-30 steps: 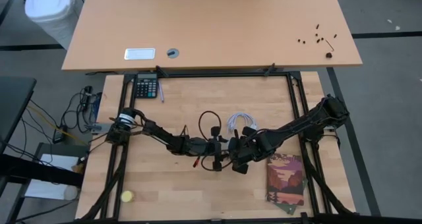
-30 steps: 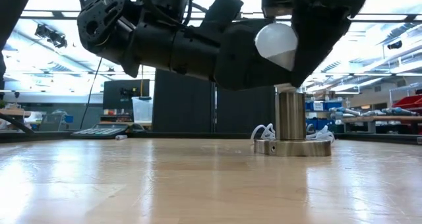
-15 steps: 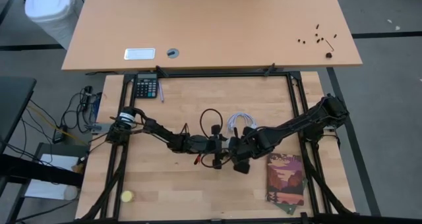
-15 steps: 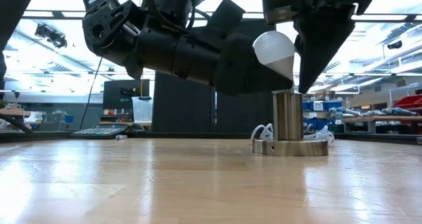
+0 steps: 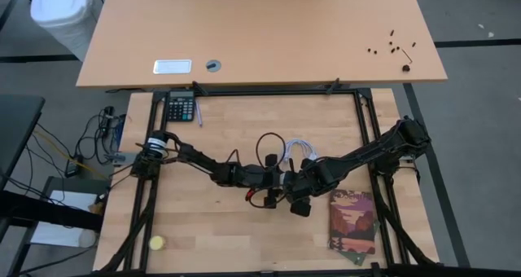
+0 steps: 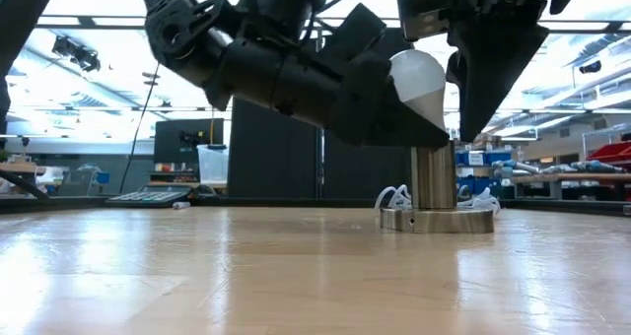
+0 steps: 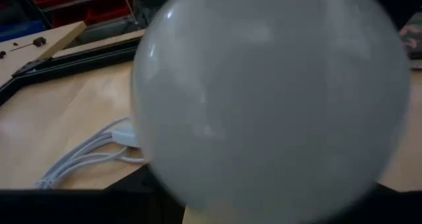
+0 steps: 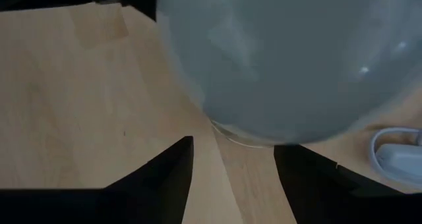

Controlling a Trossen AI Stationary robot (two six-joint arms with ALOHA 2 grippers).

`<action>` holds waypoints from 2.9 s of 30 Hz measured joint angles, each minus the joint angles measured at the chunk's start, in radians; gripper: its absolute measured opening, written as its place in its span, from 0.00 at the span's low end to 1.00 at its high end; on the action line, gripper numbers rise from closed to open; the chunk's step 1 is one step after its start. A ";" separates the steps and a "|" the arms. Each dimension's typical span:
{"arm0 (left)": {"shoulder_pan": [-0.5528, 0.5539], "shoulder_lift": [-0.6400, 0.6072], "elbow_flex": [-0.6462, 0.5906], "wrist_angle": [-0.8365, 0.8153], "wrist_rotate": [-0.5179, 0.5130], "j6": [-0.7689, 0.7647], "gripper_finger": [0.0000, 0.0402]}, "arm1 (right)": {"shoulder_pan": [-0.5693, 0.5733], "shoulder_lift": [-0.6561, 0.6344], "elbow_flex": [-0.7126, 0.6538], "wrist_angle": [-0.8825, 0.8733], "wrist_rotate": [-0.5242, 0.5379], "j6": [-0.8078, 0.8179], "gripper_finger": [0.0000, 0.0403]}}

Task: Screw lightbulb
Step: Insert the lightbulb into the lamp socket

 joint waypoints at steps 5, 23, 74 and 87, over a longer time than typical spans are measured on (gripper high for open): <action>0.000 0.000 0.038 -0.078 0.007 0.015 0.52 | 0.003 -0.001 0.000 -0.025 -0.032 0.010 0.55; 0.027 -0.042 0.151 -0.344 0.063 -0.008 0.52 | 0.022 -0.094 0.000 -0.053 -0.014 0.042 0.55; 0.004 -0.127 0.137 -0.580 0.116 -0.034 0.72 | 0.029 -0.092 0.000 0.000 0.091 -0.012 0.55; -0.008 -0.127 0.137 -0.700 0.049 -0.043 0.72 | 0.015 -0.092 0.000 0.062 0.120 -0.060 0.55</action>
